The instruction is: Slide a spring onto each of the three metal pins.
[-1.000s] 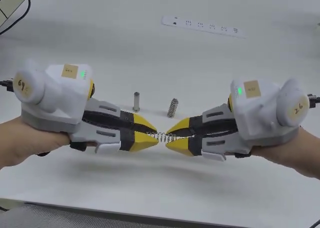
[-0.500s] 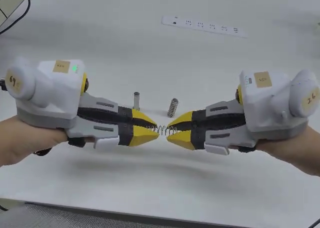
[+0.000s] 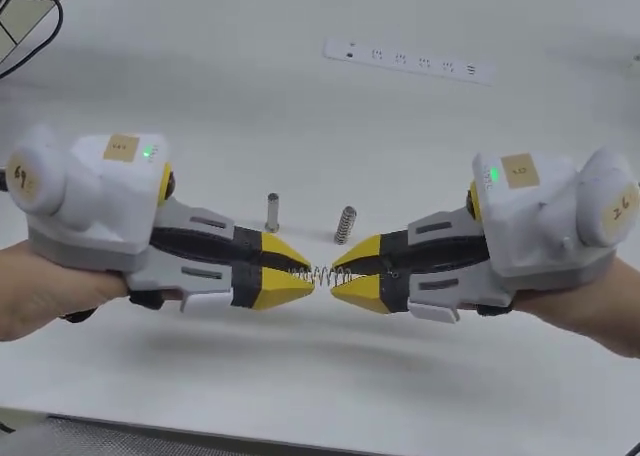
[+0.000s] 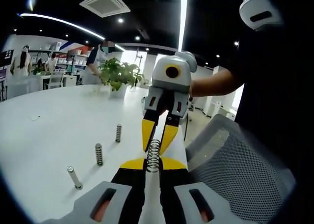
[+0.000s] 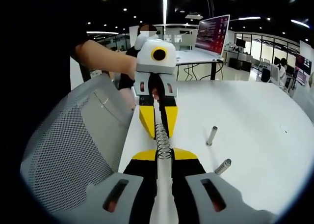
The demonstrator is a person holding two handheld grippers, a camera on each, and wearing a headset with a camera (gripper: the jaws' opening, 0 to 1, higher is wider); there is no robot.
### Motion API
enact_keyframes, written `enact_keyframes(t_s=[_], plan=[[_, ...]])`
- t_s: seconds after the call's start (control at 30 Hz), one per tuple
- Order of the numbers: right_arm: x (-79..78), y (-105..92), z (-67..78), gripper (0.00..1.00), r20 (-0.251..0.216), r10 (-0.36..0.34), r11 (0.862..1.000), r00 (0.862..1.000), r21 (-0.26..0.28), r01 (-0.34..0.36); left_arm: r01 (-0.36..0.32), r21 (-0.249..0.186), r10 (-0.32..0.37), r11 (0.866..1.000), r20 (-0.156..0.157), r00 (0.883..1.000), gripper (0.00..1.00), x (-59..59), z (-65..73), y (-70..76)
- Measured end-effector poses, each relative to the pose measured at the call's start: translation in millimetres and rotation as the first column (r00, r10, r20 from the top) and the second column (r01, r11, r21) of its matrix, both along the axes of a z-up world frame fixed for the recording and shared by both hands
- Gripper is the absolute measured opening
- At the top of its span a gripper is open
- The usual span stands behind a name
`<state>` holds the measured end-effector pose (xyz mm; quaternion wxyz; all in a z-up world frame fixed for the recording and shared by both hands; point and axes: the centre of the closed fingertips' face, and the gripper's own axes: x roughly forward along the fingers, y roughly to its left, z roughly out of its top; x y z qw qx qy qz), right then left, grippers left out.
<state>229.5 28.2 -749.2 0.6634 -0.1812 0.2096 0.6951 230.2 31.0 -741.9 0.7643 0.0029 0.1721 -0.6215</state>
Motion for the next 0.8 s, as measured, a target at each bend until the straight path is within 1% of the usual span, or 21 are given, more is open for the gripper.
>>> enact_keyframes(t_s=[0.2,0.43,0.63,0.8], plan=[[-0.2,-0.8,3.4,0.07,0.015,0.013,1.000,1.000,-0.005,-0.013,-0.002,0.003,0.002,1.000,0.005,1.000,0.02,0.5,-0.2,-0.9],[-1.0,0.3,6.9,0.08,0.029,0.025,1.000,0.999,-0.010,-0.025,-0.005,0.016,0.004,1.000,0.019,1.000,0.02,0.8,-2.5,-1.0],[-1.7,1.7,9.1,0.08,0.028,0.028,1.000,0.999,-0.003,-0.028,-0.001,0.027,0.000,1.000,0.026,1.000,0.02,0.1,-4.8,-0.9],[-2.3,4.8,15.4,0.08,0.000,0.013,0.999,1.000,0.035,-0.013,-0.003,0.026,0.003,1.000,0.032,0.999,0.02,0.2,-4.6,-0.8]])
